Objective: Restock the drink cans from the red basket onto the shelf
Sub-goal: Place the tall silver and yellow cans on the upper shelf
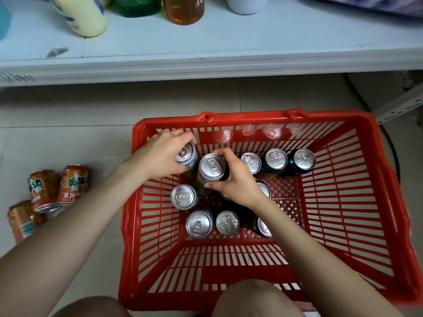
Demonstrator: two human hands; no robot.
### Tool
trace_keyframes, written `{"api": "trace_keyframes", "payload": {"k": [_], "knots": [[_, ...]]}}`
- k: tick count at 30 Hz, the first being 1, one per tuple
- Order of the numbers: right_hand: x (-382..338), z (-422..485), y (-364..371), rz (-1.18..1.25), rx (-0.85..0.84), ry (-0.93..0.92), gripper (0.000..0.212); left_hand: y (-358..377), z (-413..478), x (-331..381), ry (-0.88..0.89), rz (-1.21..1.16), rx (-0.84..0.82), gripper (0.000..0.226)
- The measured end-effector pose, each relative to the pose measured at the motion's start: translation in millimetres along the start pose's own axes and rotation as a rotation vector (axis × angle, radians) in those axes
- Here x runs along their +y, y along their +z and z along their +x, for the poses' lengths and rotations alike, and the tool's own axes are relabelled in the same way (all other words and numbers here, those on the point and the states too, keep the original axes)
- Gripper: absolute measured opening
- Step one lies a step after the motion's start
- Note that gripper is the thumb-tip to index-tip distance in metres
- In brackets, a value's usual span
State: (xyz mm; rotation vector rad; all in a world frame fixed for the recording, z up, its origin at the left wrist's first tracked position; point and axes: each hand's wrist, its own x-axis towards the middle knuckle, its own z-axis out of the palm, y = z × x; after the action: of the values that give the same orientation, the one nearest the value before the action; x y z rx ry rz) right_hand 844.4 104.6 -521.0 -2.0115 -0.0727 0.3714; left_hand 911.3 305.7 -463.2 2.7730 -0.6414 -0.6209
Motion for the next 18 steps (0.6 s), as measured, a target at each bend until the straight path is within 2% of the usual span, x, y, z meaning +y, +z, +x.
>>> {"api": "trace_keyframes", "payload": {"k": [5,9,13,18], "knots": [[-19.6,-7.6,-11.6,0.07,0.052,0.026,0.064,-14.7,-14.1,7.9,-0.06,-0.182,0.113,0.068],[-40.0,-19.5,-26.3,0.131,0.111,0.055,0.063,-30.3,-30.1,15.5,-0.167,-0.429,0.225,0.076],[-66.6,-31.7,-45.8,0.163,0.143,0.097,0.065,-46.4,-45.0,25.3,-0.292,-0.644,0.305,0.07],[-110.7,-50.1,-73.2,0.21,0.166,0.152,0.065,-74.4,-64.7,42.8,-0.373,-0.895,0.319,0.062]]}}
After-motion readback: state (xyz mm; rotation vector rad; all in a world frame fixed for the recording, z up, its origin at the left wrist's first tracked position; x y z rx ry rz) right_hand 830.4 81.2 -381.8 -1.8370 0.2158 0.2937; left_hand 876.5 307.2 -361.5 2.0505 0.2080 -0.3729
